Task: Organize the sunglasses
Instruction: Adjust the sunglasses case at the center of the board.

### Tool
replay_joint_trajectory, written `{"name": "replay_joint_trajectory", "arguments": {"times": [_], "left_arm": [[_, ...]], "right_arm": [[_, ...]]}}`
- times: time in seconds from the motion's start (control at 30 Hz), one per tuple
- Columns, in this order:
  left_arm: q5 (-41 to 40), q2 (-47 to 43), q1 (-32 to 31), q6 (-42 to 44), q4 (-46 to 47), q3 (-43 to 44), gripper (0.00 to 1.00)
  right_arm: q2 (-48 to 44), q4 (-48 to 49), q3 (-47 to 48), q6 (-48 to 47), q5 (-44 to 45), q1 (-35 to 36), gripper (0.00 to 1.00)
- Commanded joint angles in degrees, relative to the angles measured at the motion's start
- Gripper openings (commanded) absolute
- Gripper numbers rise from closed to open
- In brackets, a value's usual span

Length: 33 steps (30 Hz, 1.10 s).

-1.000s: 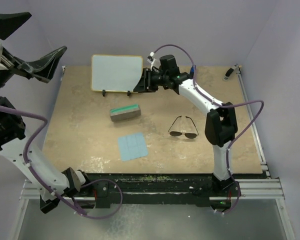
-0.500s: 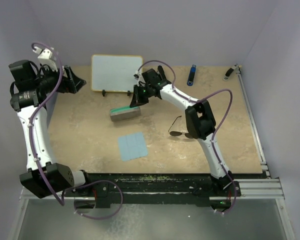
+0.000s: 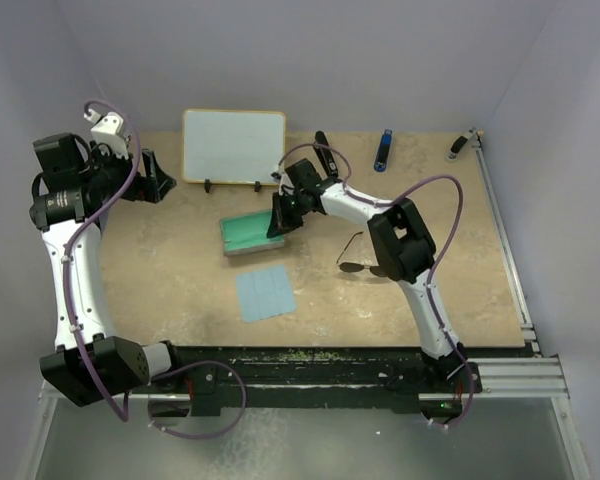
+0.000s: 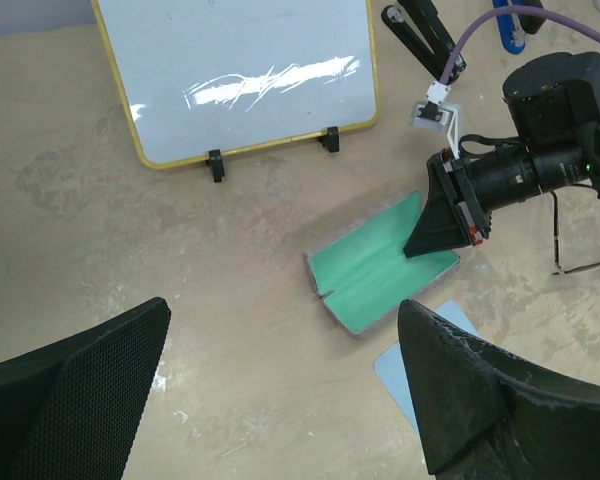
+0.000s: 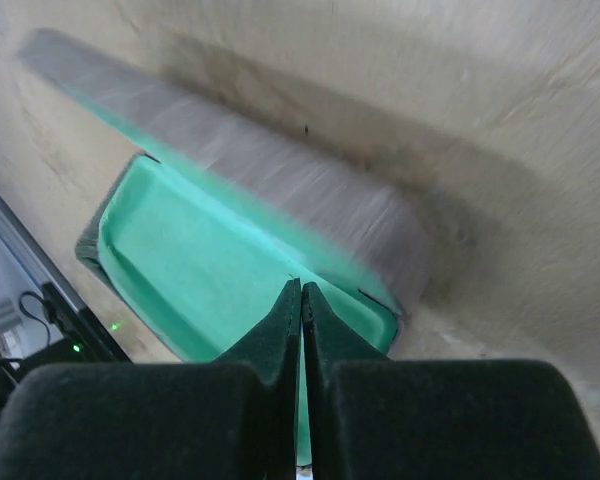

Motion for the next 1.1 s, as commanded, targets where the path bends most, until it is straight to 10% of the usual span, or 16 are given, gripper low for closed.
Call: {"name": "replay_joint_trajectory", "arguments": {"times": [0.0,0.5,1.07], "left_arm": [[-0.97,-2.08,-0.6,2.76,-0.68,-0.98,0.98],[-2.73,-3.54,-2.75,3.96,-0.1,-5.19,0.98],[-6.02,-1.44,-7.25,4.15,0.16,-4.54,0.98]], "right_arm": [[-5.96,4.23,-4.93,-1.27,1.13,2.5,0.0],[-17.42,16.1,-20.23,1.54,2.46,3.32,0.0],[-9.73,9.59,-20.6,-1.17,4.2,4.87,0.0]]}}
